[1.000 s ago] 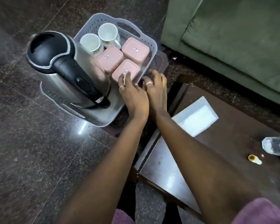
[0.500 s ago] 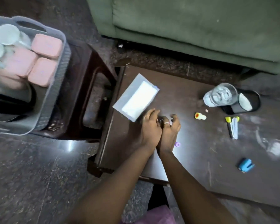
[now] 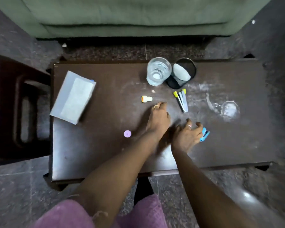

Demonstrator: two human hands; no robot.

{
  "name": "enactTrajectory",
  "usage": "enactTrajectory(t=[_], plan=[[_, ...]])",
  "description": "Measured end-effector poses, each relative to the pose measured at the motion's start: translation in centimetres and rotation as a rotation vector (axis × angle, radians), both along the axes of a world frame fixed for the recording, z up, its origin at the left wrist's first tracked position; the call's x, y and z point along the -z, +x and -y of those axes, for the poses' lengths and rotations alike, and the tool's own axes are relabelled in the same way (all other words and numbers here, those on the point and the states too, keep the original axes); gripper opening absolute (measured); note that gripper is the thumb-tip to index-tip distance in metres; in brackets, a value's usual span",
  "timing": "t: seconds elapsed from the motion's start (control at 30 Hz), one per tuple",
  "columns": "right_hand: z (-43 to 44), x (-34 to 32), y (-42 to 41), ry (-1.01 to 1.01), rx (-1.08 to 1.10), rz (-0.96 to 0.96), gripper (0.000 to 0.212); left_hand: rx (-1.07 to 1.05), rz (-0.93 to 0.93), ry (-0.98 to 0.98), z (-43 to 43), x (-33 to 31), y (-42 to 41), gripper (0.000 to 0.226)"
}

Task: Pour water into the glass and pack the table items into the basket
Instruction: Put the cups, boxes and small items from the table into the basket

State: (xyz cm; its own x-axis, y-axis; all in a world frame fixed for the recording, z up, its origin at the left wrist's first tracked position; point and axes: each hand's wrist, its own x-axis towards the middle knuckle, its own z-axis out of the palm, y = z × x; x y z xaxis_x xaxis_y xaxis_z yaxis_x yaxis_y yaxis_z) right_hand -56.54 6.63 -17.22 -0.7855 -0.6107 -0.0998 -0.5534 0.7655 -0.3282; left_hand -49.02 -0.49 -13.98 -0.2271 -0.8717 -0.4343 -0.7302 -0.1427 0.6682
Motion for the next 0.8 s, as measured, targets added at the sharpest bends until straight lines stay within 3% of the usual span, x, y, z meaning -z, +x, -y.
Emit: enactTrajectory(t=[0.17,0.27,0.4,0.5,0.67,0.8], plan=[[-1.6,1.3,-5.1,0.083,0.129,0.015,0.031,-0.081,0.198,0.08,1.3,1.2,-6.3,0.055],[-2.4,1.9,-7.3,0.172,0.065,0.053,0.049,-0.104,0.242,0.094,2.2,2.0,-9.3,0.07],[-2.5,2.3,-8.7,0.185,-0.096,0.064,0.041,-0.24,0.27,0.132,3.2,2.4,-11.6,0.083],[-2.8,2.3,-9.2,0.151,-0.165,0.106,0.027,-0.307,0.28,0.153,3.9,2.8,-11.8,0.073],[-2.6,2.1,-8.6,0.12,-0.117,0.159,0.024,-0.277,0.209,0.175,4.0,3.0,-10.6,0.039],[-2.0,1.1,-6.0,0.014,-0.129,0.194,0.021,-0.191,0.124,0.207,2.8,2.7,-7.8,0.036]])
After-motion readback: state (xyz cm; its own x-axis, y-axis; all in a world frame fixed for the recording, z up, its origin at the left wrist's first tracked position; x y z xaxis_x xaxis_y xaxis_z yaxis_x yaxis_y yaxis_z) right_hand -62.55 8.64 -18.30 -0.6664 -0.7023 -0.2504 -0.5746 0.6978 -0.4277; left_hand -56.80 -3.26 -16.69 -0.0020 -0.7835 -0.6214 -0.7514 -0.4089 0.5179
